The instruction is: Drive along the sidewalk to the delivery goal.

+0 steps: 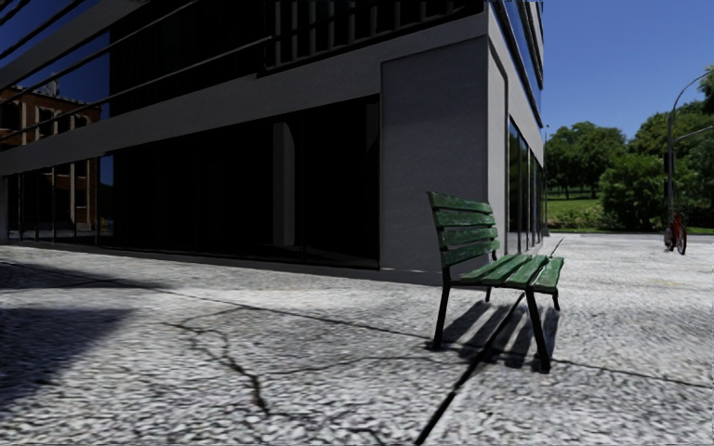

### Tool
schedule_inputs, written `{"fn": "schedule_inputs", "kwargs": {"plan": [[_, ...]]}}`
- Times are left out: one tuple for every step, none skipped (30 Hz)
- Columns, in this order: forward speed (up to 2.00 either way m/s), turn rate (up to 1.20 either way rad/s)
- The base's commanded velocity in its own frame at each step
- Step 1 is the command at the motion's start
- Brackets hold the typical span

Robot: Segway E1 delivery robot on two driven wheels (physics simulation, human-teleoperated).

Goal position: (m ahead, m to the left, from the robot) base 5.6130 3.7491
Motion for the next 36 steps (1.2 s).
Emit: {"fn": "schedule_inputs", "kwargs": {"plan": [[2.0,0.6],[2.0,0.6],[2.0,0.6],[2.0,0.6],[2.0,0.6],[2.0,0.6],[2.0,0.6],[2.0,0.6],[2.0,0.6],[2.0,0.6],[2.0,0.6],[2.0,0.6],[2.0,0.6],[2.0,0.6],[2.0,0.6],[2.0,0.6],[2.0,0.6],[2.0,0.6],[2.0,0.6],[2.0,0.6],[2.0,0.6],[2.0,0.6],[2.0,0.6],[2.0,0.6],[2.0,0.6],[2.0,0.6],[2.0,0.6],[2.0,0.6],[2.0,0.6],[2.0,0.6],[2.0,0.6],[2.0,0.59],[2.0,0.59],[2.0,0.54],[2.0,0.0],[2.0,0.0]]}}
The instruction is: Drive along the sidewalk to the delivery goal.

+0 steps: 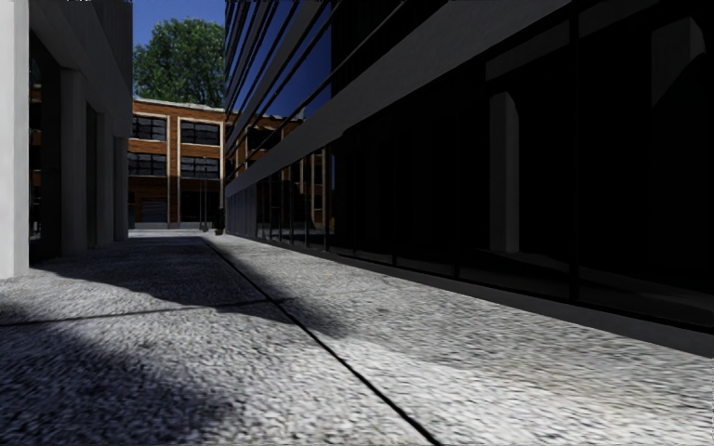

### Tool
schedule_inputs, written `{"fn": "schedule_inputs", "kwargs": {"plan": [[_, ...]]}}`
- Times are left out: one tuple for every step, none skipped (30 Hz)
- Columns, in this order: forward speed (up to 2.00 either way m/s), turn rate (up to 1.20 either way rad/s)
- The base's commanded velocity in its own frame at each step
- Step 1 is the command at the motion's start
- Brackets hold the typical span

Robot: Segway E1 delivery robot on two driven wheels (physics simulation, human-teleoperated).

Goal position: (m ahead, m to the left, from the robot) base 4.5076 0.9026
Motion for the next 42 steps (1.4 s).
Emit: {"fn": "schedule_inputs", "kwargs": {"plan": [[2.0,0.0],[2.0,0.0],[2.0,0.0],[2.0,0.0],[2.0,0.0],[2.0,0.0],[2.0,0.0],[2.0,0.0],[2.0,0.0],[2.0,0.0],[2.0,0.0],[2.0,0.0],[2.0,0.0],[2.0,0.0],[2.0,0.23],[2.0,0.23],[1.94,0.4],[1.61,0.45],[1.61,0.45],[1.39,0.46],[1.3,0.46],[1.28,0.46],[1.27,0.46],[1.27,0.46],[1.26,0.46],[1.26,0.41],[1.26,0.39],[1.26,0.39],[1.26,0.39],[1.26,0.39],[1.26,0.31],[1.26,0.31],[1.26,0.12],[1.26,0.0],[1.26,0.0],[1.26,0.0],[1.26,0.0],[1.26,0.0],[1.26,0.0],[1.26,0.0],[1.26,0.0],[1.26,0.0]]}}
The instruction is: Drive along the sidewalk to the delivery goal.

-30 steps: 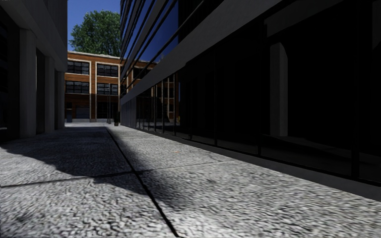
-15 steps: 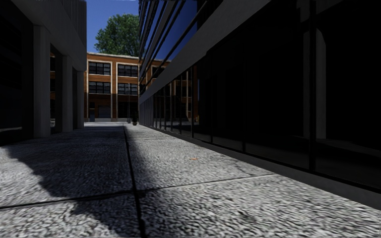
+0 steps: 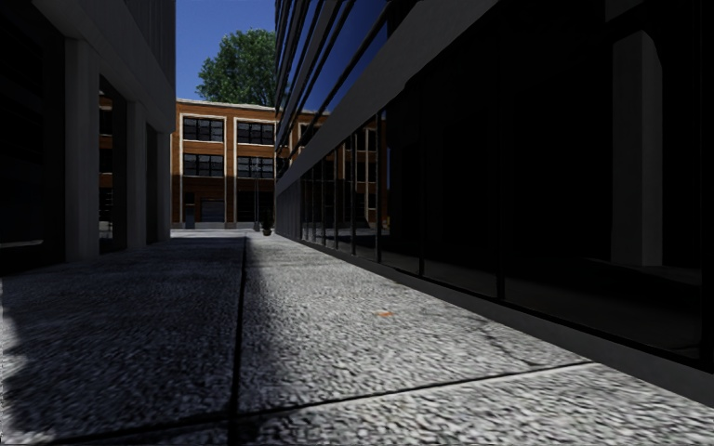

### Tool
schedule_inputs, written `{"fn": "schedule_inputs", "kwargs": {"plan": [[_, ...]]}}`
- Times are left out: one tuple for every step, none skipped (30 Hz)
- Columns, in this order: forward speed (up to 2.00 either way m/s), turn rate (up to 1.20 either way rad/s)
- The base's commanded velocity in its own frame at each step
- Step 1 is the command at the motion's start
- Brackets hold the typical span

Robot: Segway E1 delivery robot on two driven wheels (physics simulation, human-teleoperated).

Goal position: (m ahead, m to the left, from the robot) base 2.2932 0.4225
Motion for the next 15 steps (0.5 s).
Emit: {"fn": "schedule_inputs", "kwargs": {"plan": [[1.26,0.0],[1.26,0.0],[1.26,0.0],[1.26,0.0],[1.26,0.0],[1.26,0.0],[1.26,0.01],[1.26,0.09],[1.26,0.09],[1.26,0.2],[1.26,0.25],[1.26,0.28],[1.26,0.28],[1.28,0.31],[1.28,0.31]]}}
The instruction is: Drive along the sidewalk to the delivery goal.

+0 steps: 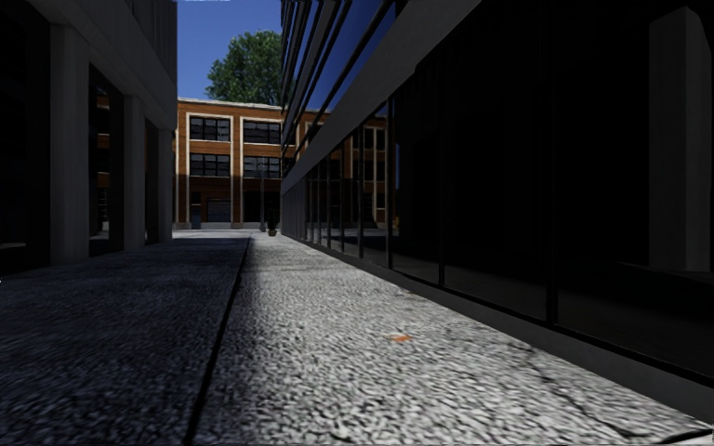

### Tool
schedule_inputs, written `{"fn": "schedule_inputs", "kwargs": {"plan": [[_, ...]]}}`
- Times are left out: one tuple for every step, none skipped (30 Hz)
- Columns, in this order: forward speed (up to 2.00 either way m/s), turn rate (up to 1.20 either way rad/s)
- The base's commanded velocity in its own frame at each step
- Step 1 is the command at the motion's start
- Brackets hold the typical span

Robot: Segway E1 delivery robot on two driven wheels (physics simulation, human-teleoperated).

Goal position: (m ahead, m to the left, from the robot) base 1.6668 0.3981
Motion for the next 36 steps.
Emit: {"fn": "schedule_inputs", "kwargs": {"plan": [[1.28,0.31],[1.3,0.31],[1.33,0.31],[1.35,0.31],[1.35,0.31],[1.35,0.31],[1.35,0.31],[1.36,0.31],[1.36,0.31],[1.38,0.3],[1.43,0.29],[1.49,0.28],[1.49,0.28],[1.53,0.23],[1.54,0.12],[1.55,0.0],[1.55,0.0],[1.55,0.0],[1.55,0.0],[1.55,0.0],[1.55,0.0],[1.55,0.0],[1.55,0.0],[1.55,0.0],[1.56,0.0],[1.56,0.0],[1.56,0.0],[1.56,0.0],[1.56,0.0],[1.56,0.0],[1.56,0.0],[1.56,0.0],[1.53,0.01],[1.32,0.02],[1.32,0.02],[1.02,0.03]]}}
